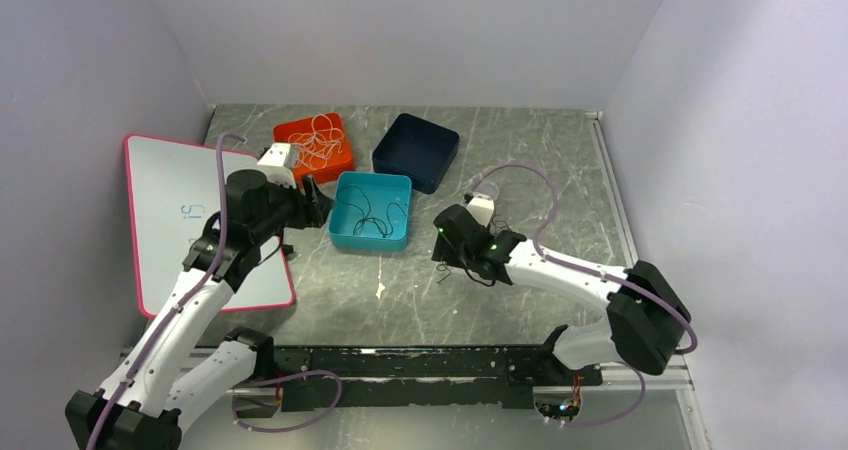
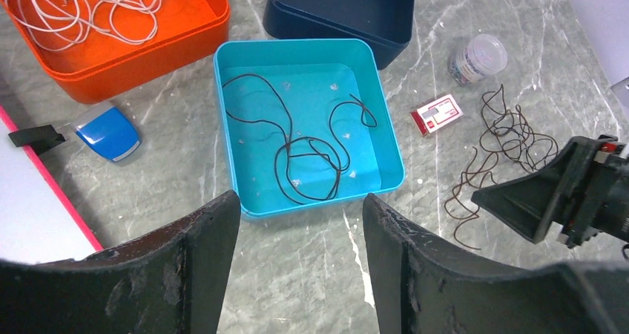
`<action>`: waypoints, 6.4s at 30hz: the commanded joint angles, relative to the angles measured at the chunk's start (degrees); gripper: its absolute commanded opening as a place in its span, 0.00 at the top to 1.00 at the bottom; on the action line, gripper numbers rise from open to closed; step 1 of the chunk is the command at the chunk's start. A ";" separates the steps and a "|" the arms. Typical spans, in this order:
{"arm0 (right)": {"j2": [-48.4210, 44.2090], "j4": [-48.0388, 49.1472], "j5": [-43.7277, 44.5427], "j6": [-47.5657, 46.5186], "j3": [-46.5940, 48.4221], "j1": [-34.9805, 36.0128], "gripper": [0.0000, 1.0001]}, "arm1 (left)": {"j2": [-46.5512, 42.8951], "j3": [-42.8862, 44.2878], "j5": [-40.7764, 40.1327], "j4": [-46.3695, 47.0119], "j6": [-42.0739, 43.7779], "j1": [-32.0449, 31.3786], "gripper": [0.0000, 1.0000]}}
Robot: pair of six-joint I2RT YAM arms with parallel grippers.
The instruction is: Untangle the cables
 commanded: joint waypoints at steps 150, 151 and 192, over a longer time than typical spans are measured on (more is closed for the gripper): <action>-11.51 0.37 -0.14 -27.25 0.97 0.56 0.62 | 0.40 19.91 22.89 15.35 -10.89 -2.40 0.82; -9.24 -2.14 0.01 -27.60 2.58 0.32 0.60 | 0.14 19.40 22.75 15.22 -10.97 -2.37 0.79; 0.62 6.37 -10.54 -32.94 -1.14 -10.80 1.00 | -2.80 12.45 21.20 12.45 -11.11 -2.41 0.75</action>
